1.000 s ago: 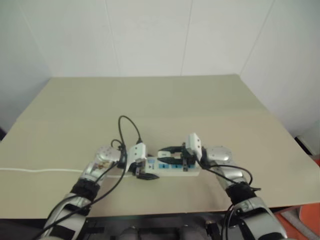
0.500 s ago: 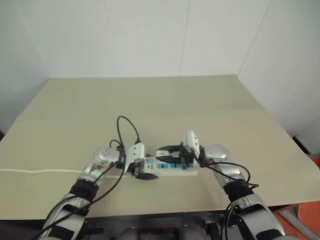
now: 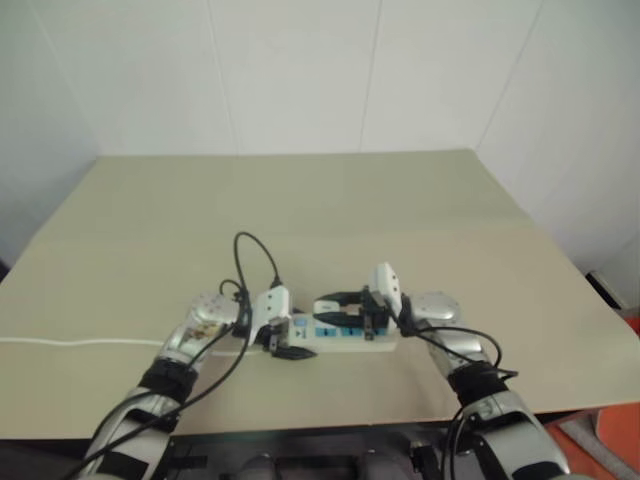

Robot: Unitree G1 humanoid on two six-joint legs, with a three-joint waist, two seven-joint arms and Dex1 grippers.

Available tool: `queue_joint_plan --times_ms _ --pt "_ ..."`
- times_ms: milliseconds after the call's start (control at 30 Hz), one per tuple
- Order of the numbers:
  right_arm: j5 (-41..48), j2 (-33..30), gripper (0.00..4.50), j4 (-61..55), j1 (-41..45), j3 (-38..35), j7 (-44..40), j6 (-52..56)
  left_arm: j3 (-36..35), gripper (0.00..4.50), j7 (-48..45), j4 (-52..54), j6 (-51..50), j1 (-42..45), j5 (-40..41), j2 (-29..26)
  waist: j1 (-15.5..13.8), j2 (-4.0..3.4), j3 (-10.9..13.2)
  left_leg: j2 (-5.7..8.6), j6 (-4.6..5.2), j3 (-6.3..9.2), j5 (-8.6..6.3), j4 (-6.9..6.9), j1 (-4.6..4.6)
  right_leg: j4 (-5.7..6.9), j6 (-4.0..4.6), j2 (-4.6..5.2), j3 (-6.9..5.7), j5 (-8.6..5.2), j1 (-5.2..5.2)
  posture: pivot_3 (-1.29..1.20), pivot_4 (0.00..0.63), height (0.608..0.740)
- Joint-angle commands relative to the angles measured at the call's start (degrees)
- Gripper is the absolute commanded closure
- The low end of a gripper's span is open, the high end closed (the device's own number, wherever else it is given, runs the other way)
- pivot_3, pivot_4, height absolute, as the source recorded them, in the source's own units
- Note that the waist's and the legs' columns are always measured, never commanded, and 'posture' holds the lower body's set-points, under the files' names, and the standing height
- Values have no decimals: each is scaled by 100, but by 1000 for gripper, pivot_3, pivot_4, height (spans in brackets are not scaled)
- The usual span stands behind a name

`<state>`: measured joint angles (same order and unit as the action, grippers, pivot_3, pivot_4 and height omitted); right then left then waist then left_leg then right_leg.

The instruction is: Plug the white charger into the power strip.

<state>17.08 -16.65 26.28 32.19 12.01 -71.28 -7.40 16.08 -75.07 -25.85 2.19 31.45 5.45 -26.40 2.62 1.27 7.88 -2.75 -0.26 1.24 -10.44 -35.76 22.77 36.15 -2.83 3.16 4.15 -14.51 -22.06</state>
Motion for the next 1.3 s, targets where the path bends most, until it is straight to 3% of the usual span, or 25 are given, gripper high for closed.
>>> queue_joint_plan --times_ms 33,133,167,400,633,700,767,1000,1300 --pt "-352 -114 3299 345 -246 98 144 186 34 1167 -93 119 -5 -3 -57 -131 0 0 0 0 0 0 0 0 0 0 0 0 0 0 0 0 150 740" --pt "-353 -116 3299 326 -256 102 133 187 38 1167 -96 121 -9 -5 -52 -124 -1 0 0 0 0 0 0 0 0 0 0 0 0 0 0 0 150 740" --pt "-351 -117 2581 333 -247 102 126 192 37 1167 -98 120 -9 -5 -49 -124 -3 0 0 0 0 0 0 1 1 -1 0 0 0 0 -1 0 150 740" --pt "-318 -225 345 276 -159 142 -120 523 54 1167 -57 133 -23 -23 -33 -109 -13 3 -1 0 0 0 0 2 10 -2 3 0 -1 1 -9 0 150 740" --pt "-305 -349 345 113 -111 10 -110 530 43 1167 60 6 17 35 -13 38 -19 3 -1 0 0 1 0 3 11 -4 2 1 -2 -1 -8 0 150 740" --pt "-273 -393 301 67 -93 -59 -88 534 23 445 34 -31 -8 74 40 90 -41 3 -1 1 0 1 0 2 12 -4 1 1 -2 -2 -8 0 150 740" --pt "-251 -466 301 0 -110 -107 -91 549 -52 10 -21 -11 -83 112 178 150 -61 3 -1 2 0 1 0 2 12 -4 -1 2 -3 -3 -8 0 150 740" --pt "-108 -718 301 -656 -326 -393 28 601 -433 10 -187 425 -219 63 627 -5 -70 2 3 2 0 2 0 2 38 -8 2 2 -5 0 -28 0 150 740" --pt "481 -1970 301 -2476 -1411 -1371 85 1144 -1073 10 -520 1393 -539 -471 1200 -945 -99 -6 26 3 -1 0 0 8 47 -18 0 6 -7 -2 -35 0 150 740"
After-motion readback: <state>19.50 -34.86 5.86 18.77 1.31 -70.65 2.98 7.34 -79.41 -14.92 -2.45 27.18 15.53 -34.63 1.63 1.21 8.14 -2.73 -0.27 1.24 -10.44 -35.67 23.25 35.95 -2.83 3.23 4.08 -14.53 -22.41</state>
